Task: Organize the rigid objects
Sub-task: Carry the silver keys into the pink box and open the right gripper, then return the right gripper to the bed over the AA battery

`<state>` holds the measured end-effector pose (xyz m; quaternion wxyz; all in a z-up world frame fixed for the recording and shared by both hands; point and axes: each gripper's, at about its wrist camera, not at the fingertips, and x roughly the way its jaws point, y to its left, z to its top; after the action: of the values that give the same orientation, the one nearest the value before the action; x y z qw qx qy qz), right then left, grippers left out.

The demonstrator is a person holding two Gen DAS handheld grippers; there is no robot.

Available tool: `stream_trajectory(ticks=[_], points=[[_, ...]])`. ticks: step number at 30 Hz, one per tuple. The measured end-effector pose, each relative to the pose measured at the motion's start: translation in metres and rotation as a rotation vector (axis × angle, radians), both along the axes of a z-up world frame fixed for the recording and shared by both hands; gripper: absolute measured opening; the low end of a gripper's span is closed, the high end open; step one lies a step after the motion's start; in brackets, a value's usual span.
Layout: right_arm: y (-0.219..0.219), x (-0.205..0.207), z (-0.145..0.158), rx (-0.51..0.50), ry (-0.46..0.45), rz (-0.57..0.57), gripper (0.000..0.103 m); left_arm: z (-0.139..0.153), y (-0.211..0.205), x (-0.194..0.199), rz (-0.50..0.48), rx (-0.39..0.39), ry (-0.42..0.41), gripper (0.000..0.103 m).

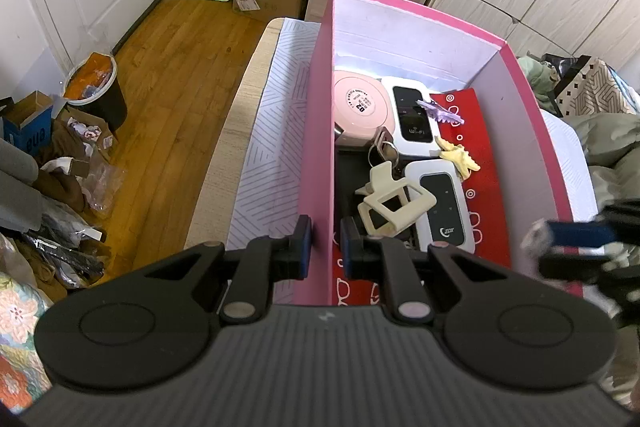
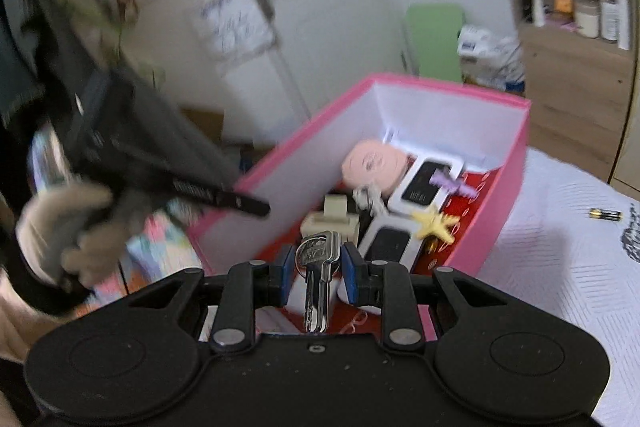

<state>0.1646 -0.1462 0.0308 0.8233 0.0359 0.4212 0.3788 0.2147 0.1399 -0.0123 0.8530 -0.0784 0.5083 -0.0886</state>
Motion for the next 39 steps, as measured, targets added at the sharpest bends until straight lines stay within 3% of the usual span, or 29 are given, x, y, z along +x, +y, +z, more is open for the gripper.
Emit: stream_trajectory(ticks=[6,10,18,23,32,39], points=[[0.024,0.014,-0.021,-0.148,0.057,0.056,0.030,0.000,0.000,0.000,-0.001,-0.002,0.000,0.013],[0.032,0.012,-0.021,-0.230,0.012,0.077,0.031,0.000,0.000,0.000,-0.002,-0.004,-0.001,0.013],[-0.011,0.010,0.015,-0.089,-0.057,-0.042,0.036,0.001,-0.001,0.001,0.000,-0.006,-0.004,0.014],[-0.051,0.005,0.032,-0.080,-0.109,-0.143,0.038,0.002,0.001,0.000,0.005,-0.012,-0.005,0.014],[-0.125,0.009,0.022,-0.125,-0.155,-0.373,0.039,0.002,0.003,0.000,0.011,-0.023,-0.003,0.014],[-0.155,0.024,0.002,-0.167,-0.196,-0.473,0.043,0.002,0.003,0.002,0.015,-0.029,0.002,0.014]])
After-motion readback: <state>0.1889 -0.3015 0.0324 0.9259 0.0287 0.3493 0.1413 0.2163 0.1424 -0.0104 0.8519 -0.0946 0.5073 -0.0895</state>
